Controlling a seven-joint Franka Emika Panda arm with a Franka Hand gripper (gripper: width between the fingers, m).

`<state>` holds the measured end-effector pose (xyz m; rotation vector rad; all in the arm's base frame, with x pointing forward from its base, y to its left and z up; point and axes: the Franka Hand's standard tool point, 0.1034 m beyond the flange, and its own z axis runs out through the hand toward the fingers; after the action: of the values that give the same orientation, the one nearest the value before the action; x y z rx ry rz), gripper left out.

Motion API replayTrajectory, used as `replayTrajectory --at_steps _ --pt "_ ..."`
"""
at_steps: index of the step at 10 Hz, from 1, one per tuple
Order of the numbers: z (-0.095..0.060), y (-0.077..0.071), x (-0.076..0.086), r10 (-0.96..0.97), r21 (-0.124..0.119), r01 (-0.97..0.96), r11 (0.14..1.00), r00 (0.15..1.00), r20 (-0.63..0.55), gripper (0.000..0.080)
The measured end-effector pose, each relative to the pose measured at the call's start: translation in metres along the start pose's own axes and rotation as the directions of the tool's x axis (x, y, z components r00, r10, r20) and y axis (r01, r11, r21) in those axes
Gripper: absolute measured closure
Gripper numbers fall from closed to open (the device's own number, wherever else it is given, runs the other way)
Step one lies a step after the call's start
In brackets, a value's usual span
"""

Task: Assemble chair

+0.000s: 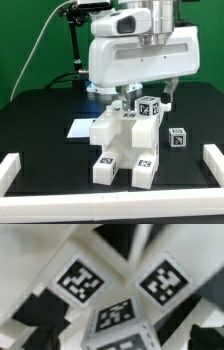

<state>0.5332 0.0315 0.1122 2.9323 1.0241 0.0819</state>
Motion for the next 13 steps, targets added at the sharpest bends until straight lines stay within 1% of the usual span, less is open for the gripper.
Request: replayTrajectory --at_steps 1,2,3,4,5,6,7,9,10,12,13 --pt "0.0006 0.0022 -0.0019 -0.106 -0.003 0.106 0.994 0.994 0.005 0.0151" --pt "0.0005 0.0021 -0.0018 -0.07 -0.003 0.07 0.998 0.998 0.004 0.0174" --pt "0.0006 0.0024 -0.0021 -0.052 -0.003 0.052 0.999 0.999 0.004 0.0174" --pt "0.0006 0.0026 -0.0022 -0.051 -0.003 0.051 0.999 0.999 0.004 0.0355" --pt "0.0007 0.0023 -0.0021 0.034 -0.002 -0.034 0.999 0.999 0.004 0.0355" --pt "0.0007 0.0023 -0.0021 0.089 -0.002 -0.089 0.996 0.996 0.003 0.0518" --pt "0.0008 0.0023 -0.0021 0.178 -0.002 -0.178 0.984 0.984 0.003 0.0515" --pt "0.0009 0.0021 -0.002 0.292 -0.002 -0.292 0.956 0.956 0.003 0.0515" --pt "0.0009 0.002 -0.002 0.39 -0.002 -0.39 0.921 0.921 0.002 0.0515" --pt "0.001 0.0021 -0.0018 0.503 -0.002 -0.503 0.864 0.864 0.001 0.0515" --pt "0.0009 0.0029 -0.0016 0.614 0.001 -0.614 0.789 0.789 -0.002 0.0515"
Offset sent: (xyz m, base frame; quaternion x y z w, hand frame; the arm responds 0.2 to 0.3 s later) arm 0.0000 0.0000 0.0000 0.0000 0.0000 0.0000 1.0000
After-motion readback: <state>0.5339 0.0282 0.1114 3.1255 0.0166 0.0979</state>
